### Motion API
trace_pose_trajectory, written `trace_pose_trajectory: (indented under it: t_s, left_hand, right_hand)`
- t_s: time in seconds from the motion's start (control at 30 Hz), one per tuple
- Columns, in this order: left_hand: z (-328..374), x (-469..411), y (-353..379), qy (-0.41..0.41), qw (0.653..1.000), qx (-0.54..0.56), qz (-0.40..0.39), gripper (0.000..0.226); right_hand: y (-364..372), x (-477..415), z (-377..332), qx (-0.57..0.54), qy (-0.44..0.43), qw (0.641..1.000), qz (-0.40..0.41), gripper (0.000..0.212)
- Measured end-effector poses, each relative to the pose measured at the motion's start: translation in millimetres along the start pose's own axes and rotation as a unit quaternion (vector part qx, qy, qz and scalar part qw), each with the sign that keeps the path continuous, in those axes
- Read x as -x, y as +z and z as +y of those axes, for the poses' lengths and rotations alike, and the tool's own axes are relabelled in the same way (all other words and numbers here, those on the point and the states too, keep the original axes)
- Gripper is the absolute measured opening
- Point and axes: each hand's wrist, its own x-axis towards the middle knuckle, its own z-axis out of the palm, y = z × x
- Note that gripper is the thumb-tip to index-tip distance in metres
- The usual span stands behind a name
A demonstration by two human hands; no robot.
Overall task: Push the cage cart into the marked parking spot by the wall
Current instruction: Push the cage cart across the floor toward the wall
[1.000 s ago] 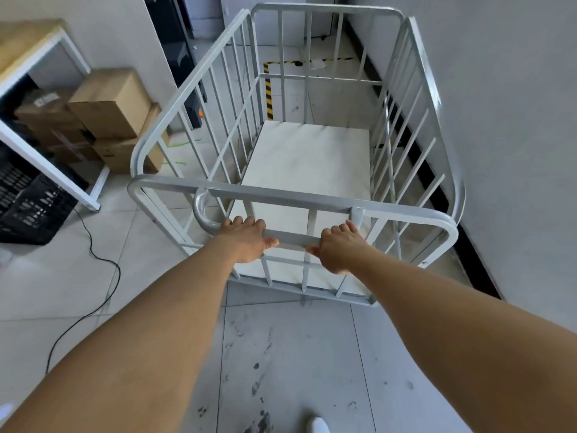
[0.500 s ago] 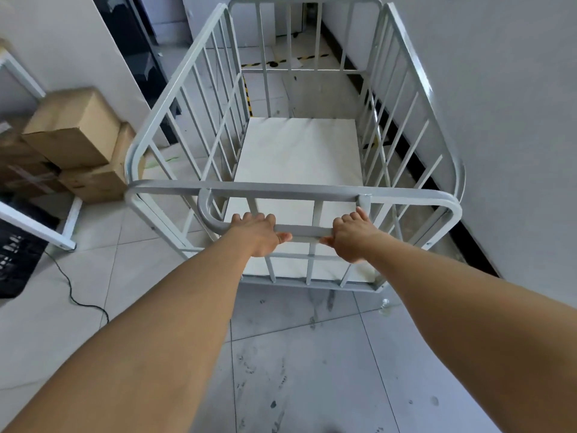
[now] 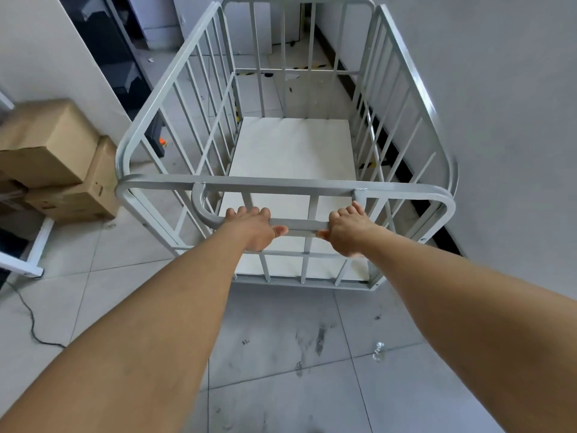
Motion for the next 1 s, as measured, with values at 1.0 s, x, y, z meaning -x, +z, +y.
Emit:
trace_pose_trajectory:
  t_s: [1.0]
  left_hand:
    - [39.2,-313.4,-213.5,-0.034,0.998,0.052,0.004,0.072]
  right_hand:
    - [-157.5,-314.4,174.5,0.010,0.007,1.000,0.004,0.063]
